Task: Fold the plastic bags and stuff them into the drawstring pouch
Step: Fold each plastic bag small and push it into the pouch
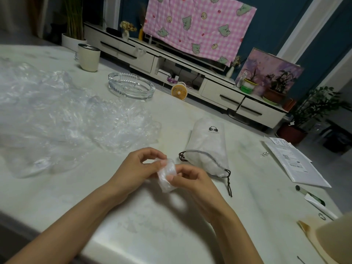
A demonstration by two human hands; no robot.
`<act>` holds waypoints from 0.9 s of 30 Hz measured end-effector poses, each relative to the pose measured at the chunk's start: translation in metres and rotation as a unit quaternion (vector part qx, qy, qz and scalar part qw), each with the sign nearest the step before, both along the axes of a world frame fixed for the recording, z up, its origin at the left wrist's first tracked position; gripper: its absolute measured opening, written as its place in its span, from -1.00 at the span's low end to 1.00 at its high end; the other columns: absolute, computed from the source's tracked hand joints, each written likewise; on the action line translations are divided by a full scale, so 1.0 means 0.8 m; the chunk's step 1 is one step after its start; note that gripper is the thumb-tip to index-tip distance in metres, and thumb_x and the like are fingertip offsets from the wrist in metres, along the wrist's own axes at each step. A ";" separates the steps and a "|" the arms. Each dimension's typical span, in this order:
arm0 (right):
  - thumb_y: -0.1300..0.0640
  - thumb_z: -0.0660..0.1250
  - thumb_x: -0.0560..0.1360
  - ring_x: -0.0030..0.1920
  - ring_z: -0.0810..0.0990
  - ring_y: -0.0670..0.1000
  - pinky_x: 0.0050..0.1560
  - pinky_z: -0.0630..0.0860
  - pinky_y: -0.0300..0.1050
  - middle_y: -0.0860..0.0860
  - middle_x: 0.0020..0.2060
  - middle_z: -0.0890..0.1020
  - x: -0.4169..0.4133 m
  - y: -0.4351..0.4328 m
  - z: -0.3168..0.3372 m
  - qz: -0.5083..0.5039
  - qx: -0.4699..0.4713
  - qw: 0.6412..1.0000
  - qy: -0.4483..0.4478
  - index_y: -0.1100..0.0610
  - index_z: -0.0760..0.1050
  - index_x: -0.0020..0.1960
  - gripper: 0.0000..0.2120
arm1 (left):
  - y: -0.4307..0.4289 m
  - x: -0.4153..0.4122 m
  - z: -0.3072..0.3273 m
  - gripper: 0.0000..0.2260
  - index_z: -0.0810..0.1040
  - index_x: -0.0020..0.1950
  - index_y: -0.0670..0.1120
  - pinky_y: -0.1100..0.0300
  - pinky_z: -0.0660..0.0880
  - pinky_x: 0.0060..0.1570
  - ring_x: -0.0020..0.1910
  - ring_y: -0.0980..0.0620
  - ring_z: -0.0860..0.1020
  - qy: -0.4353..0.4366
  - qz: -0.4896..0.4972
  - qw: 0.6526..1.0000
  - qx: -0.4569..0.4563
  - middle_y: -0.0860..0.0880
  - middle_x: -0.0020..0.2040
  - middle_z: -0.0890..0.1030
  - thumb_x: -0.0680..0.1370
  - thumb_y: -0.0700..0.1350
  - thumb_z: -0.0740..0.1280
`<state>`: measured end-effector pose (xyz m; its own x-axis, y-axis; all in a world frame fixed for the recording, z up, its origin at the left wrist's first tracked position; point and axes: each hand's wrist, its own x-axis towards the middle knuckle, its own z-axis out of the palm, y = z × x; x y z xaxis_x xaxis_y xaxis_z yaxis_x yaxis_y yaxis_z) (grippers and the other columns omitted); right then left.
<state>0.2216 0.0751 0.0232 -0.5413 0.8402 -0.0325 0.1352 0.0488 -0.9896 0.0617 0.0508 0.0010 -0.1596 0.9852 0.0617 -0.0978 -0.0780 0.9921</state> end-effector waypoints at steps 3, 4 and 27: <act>0.18 0.40 0.29 -0.23 0.55 -0.02 -0.12 0.48 -0.26 0.07 -0.27 0.62 -0.009 -0.001 -0.010 -0.051 -0.010 0.997 0.062 0.12 0.64 -0.22 -0.92 | 0.001 0.005 0.001 -0.81 0.63 -0.09 -0.22 0.25 0.54 -0.24 -0.27 0.04 0.62 0.007 -0.021 1.000 -0.018 -0.11 -0.19 0.67 0.55 -0.13 0.30; 0.17 0.41 0.28 -0.20 0.55 -0.02 -0.10 0.48 -0.24 0.06 -0.25 0.63 -0.012 -0.001 -0.014 -0.075 -0.009 0.994 0.076 0.13 0.64 -0.22 -0.91 | 0.002 0.006 0.002 -0.75 0.64 -0.09 -0.24 0.22 0.57 -0.19 -0.25 0.01 0.63 -0.010 -0.033 0.999 -0.023 -0.14 -0.20 0.67 0.56 -0.08 0.27; 0.33 0.47 0.36 -0.35 0.52 -0.09 -0.31 0.42 -0.31 -0.04 -0.39 0.56 0.042 0.024 0.017 -0.228 0.130 0.963 -0.056 0.09 0.50 -0.26 -0.80 | 0.044 0.048 -0.001 -0.62 0.36 0.32 -0.01 0.25 0.41 0.04 0.06 0.13 0.47 0.338 0.052 0.926 0.161 0.05 0.22 0.42 0.52 -0.17 0.31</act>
<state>0.2549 0.0946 0.0365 -0.1190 0.9776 0.1738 0.3070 0.2027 -0.9299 0.0998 0.0863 0.0004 -0.0703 0.8798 0.4701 0.5625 -0.3542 0.7471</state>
